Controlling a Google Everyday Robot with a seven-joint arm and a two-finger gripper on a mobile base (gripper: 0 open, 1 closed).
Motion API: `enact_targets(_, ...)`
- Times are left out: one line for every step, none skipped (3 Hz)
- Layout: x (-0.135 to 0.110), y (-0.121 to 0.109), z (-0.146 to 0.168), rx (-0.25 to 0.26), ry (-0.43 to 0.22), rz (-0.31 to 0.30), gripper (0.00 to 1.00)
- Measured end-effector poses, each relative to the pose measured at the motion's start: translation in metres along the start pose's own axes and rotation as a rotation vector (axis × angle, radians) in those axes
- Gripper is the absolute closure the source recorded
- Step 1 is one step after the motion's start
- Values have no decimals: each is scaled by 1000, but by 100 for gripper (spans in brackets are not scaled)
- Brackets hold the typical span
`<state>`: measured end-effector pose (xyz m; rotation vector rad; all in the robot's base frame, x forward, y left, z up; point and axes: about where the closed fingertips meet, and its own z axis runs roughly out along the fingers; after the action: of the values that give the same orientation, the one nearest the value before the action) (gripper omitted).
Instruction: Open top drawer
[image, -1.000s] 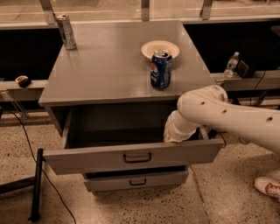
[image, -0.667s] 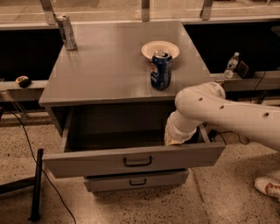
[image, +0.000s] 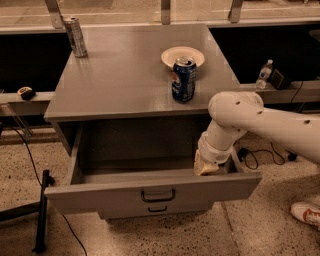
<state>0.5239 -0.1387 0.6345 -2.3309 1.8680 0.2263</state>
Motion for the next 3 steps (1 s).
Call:
enact_targets(7, 24, 8, -32, -65, 61, 100)
enact_targets(7, 25, 8, -32, -65, 62, 100)
enact_targets(10, 58, -3, -13, -131, 96, 100)
